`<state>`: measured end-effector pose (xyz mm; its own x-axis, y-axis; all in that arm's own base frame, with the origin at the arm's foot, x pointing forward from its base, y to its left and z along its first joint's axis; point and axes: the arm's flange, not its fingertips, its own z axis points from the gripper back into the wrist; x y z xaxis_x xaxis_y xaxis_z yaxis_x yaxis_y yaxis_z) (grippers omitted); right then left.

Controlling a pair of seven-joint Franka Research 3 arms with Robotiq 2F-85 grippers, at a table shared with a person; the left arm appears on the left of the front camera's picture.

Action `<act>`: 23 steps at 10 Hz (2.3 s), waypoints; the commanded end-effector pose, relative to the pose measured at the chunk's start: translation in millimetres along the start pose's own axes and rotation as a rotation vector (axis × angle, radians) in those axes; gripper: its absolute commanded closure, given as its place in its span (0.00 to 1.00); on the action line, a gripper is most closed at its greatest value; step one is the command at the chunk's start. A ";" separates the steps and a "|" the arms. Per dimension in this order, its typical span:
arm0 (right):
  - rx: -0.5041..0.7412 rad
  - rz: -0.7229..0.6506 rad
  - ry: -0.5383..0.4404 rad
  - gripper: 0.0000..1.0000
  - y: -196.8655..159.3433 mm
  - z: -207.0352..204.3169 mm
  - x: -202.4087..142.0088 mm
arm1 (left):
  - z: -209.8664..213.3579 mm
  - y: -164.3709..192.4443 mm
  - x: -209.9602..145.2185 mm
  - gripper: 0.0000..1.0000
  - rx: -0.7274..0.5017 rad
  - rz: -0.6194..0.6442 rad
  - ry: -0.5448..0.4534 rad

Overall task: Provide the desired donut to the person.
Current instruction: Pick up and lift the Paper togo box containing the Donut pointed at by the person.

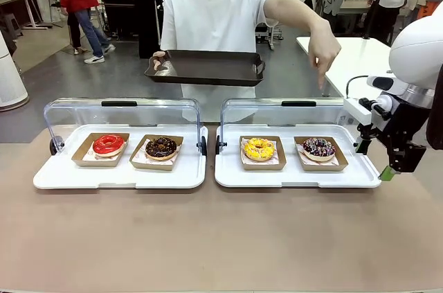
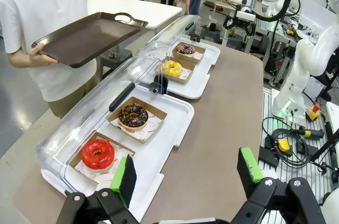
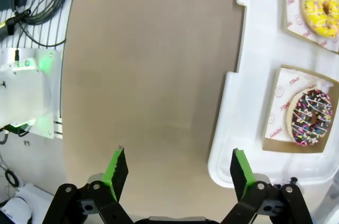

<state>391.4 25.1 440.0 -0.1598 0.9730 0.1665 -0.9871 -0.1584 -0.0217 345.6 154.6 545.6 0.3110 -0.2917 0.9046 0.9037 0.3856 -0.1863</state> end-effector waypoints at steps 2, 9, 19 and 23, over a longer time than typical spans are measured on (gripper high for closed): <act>0.016 -0.005 0.005 0.00 0.3 1.8 -0.7 | 1.2 -0.4 0.4 0.00 -0.001 -0.002 -0.005; -0.009 -0.137 0.043 0.00 -34.1 -30.5 16.6 | 1.2 -0.4 0.4 0.00 -0.001 -0.002 -0.005; -0.026 -0.151 0.059 0.00 -64.7 -75.5 32.7 | 1.2 -0.4 0.4 0.00 -0.001 -0.002 -0.005; -0.061 -0.177 0.121 0.00 -69.5 -86.5 41.9 | 1.2 -0.4 0.4 0.00 -0.001 -0.002 -0.005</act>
<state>451.9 85.1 371.7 0.0031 0.9955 0.0944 -0.9991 0.0071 -0.0421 345.7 154.6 545.7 0.3109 -0.2919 0.9045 0.9036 0.3857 -0.1861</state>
